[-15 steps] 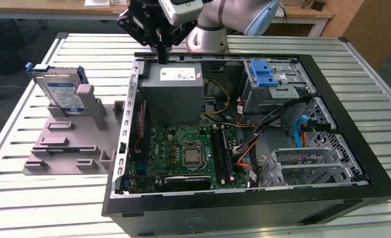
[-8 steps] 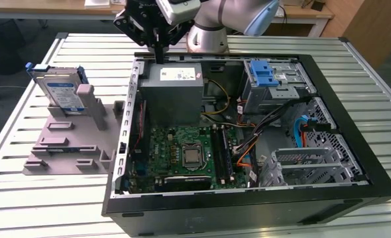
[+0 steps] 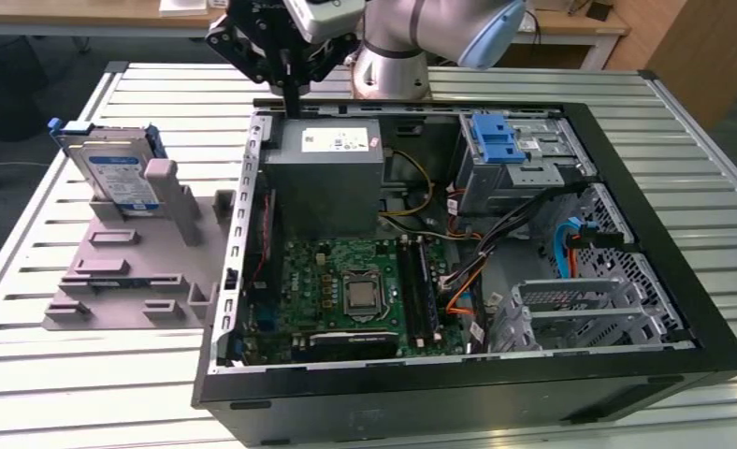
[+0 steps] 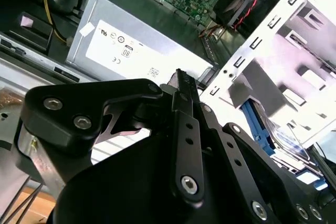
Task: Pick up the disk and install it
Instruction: 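Reach for the disk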
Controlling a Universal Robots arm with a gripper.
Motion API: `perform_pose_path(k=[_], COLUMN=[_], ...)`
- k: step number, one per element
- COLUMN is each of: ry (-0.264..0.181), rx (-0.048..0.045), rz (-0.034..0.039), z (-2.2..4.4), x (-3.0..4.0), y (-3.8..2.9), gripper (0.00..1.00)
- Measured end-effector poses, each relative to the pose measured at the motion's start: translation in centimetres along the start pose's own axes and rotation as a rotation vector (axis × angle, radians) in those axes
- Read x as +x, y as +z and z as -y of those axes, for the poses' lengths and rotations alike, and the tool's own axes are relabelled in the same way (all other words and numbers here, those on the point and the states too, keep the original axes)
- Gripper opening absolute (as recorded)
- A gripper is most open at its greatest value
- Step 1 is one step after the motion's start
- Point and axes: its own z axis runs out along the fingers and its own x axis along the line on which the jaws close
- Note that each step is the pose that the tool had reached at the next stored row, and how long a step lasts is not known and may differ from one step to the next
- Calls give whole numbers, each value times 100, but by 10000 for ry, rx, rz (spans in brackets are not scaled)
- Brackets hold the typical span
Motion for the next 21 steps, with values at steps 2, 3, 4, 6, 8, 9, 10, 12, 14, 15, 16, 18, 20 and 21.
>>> perform_pose_path(k=[2,3,4,6,8,9,10,12,14,15,16,18,20,21], ry=[1,1,0,1,1,1,1,1,1,2,1,1,1,1], rx=[0,-1,0,1,0,0,-1,0,-1,0,-1,-1,1,1], rz=[-1,-1,-3,-10,-18,-21,-20,-22,-21,-21,-22,-21,-23,-24], z=[-5,-6,-7,-10,-13,-14,-16,-20,-24,-26,-27,-33,-42,-47], x=[21,31,39,54,66,74,85,110,134,146,157,180,204,216], y=[3,5,7,10,15,17,19,21,24,26,27,31,32,33], gripper=[11,11,11,11,11,11,11,11,11,11,11,11,11,11])
